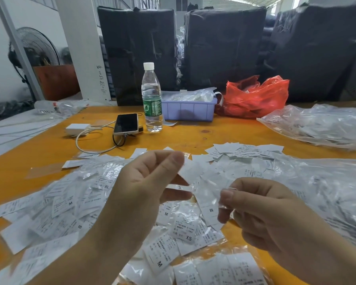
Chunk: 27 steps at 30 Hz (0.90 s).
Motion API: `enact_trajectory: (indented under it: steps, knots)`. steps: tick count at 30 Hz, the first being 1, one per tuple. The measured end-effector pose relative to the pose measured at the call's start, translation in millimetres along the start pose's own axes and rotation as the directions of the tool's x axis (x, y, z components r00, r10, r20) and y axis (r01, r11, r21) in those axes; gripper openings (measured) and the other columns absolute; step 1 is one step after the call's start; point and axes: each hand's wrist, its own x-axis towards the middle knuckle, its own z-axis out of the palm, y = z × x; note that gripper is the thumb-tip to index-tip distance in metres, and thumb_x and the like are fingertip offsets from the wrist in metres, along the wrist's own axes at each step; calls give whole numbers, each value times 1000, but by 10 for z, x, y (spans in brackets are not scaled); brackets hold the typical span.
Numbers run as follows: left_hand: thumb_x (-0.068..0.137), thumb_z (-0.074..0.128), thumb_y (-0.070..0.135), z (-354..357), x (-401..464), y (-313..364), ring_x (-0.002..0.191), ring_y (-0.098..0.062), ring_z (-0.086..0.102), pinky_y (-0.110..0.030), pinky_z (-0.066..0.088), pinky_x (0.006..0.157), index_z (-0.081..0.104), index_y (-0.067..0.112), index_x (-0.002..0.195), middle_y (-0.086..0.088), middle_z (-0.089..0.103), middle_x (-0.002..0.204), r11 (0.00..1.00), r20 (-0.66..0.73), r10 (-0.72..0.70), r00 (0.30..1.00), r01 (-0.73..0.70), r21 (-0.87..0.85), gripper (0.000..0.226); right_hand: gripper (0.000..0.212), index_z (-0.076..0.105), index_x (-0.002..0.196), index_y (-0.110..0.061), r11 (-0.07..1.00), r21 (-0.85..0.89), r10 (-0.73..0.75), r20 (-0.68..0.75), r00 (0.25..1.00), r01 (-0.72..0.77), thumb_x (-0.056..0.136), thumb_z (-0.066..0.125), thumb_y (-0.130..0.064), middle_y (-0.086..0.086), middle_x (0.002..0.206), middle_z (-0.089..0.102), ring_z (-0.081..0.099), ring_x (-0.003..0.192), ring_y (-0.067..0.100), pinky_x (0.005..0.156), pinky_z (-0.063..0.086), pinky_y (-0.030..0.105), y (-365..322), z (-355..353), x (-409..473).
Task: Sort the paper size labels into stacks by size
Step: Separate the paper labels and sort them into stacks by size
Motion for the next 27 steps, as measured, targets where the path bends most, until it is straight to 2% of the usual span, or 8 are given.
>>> enact_trajectory:
  steps: [2, 6, 8, 11, 16, 22, 27]
  knots:
    - [66, 76, 32, 1, -11, -6, 71, -19, 72, -28, 59, 60, 76, 28, 86, -3, 73, 78, 999, -23, 17, 1000, -16, 42, 20, 19, 66, 61, -8, 998, 58, 9, 21, 1000, -11, 64, 84, -11, 19, 59, 52, 15, 35, 11, 36, 17, 15, 11, -32, 1]
    - [69, 82, 10, 28, -23, -19, 71, -20, 73, -25, 58, 58, 75, 30, 87, -4, 74, 84, 994, -12, 39, 999, -38, 103, 28, 16, 66, 63, -10, 988, 151, 12, 44, 999, -19, 68, 74, -23, 17, 66, 61, 20, 30, 6, 32, 23, 12, 27, -77, 23]
    - [65, 75, 12, 31, -20, -17, 71, -20, 73, -25, 58, 57, 75, 30, 87, -3, 74, 83, 994, -4, 54, 999, -53, 93, 28, 17, 66, 65, -9, 987, 158, 12, 44, 999, -19, 67, 75, -23, 18, 67, 60, 20, 30, 6, 33, 23, 12, 35, -93, 30]
    - [64, 74, 12, 26, -21, -16, 72, -19, 72, -25, 57, 57, 75, 30, 85, -4, 74, 81, 996, 19, 60, 998, -61, 72, 27, 21, 66, 65, -8, 990, 141, 12, 57, 998, -20, 64, 81, -22, 23, 70, 51, 20, 32, 7, 34, 23, 13, 51, -99, 35]
    - [64, 74, 15, 3, -24, -25, 70, -20, 72, -26, 56, 59, 74, 33, 86, -4, 74, 85, 994, 50, 11, 999, -16, 109, 29, 12, 64, 64, -11, 989, 147, 13, 90, 996, -26, 67, 74, -18, 15, 60, 58, 21, 29, 5, 33, 23, 12, 56, -78, 26]
    - [61, 72, 13, -27, -2, -16, 53, -17, 62, -22, 51, 53, 74, 34, 88, -3, 73, 79, 990, 28, -32, 999, 28, 141, 34, 11, 64, 62, -11, 988, 157, -7, 50, 999, -1, 66, 74, -15, 17, 66, 57, 21, 31, 6, 33, 25, 12, 47, -99, 31]
    - [62, 69, 15, -46, -2, -20, 57, -20, 61, -24, 48, 53, 72, 35, 90, -4, 72, 76, 983, 44, -61, 997, 52, 177, 35, 11, 65, 64, -12, 989, 148, 0, 81, 997, -12, 68, 74, -16, 14, 66, 59, 23, 31, 5, 33, 26, 11, 43, -97, 35]
